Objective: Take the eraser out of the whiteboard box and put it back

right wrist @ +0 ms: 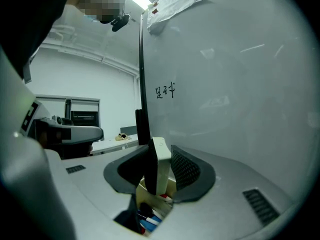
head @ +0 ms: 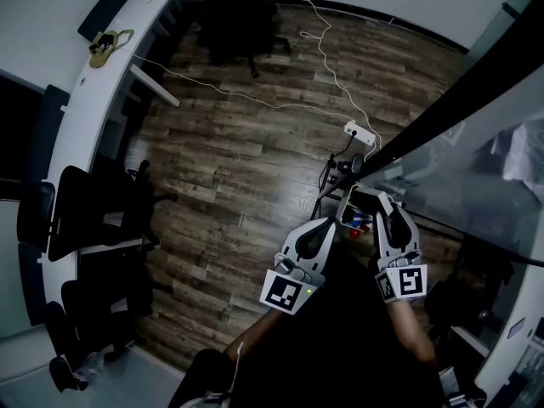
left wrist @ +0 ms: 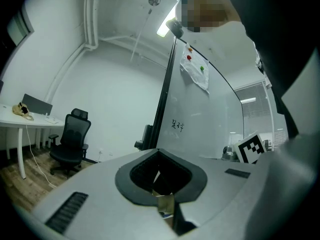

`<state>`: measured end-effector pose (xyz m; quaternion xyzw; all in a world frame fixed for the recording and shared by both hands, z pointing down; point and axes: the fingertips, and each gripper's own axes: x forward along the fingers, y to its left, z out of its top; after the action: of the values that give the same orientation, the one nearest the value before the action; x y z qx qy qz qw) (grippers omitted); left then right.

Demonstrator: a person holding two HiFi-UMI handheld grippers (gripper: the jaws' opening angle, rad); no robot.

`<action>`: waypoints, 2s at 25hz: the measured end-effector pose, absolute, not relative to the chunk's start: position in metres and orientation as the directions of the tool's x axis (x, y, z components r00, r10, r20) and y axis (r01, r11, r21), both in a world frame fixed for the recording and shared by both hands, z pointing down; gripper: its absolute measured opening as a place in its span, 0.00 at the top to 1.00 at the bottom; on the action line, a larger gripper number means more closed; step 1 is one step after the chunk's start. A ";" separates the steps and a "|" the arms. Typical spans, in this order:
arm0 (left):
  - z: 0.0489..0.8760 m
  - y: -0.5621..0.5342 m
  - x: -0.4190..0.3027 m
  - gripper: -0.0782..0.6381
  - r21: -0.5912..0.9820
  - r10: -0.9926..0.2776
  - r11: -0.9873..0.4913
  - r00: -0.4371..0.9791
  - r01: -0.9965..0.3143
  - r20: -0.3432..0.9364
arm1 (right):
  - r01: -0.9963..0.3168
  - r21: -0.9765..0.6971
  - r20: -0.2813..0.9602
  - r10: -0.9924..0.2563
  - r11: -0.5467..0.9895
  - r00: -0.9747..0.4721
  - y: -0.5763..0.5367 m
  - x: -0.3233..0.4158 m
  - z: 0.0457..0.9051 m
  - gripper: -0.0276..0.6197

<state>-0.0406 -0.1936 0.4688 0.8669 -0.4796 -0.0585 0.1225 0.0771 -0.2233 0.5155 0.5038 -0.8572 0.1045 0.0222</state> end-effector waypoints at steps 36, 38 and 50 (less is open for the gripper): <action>0.446 -0.143 -0.052 0.88 0.231 -0.828 -0.553 0.559 -0.801 -0.042 | -0.883 -0.219 0.137 -0.882 0.416 -0.450 -0.172 0.069 0.492 0.93; 0.441 -0.132 -0.054 0.88 0.224 -0.822 -0.564 0.567 -0.795 -0.054 | -0.882 -0.232 0.140 -0.883 0.410 -0.448 -0.160 0.065 0.488 0.93; 0.422 -0.052 -0.059 0.88 0.227 -0.771 -0.632 0.630 -0.741 -0.091 | -0.906 -0.240 0.125 -0.914 0.349 -0.386 -0.061 0.066 0.459 0.94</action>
<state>-0.0590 -0.0522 0.4223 0.8988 -0.4207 -0.0901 0.0841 0.0656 -0.0611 0.4594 0.5539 -0.8213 0.1358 -0.0154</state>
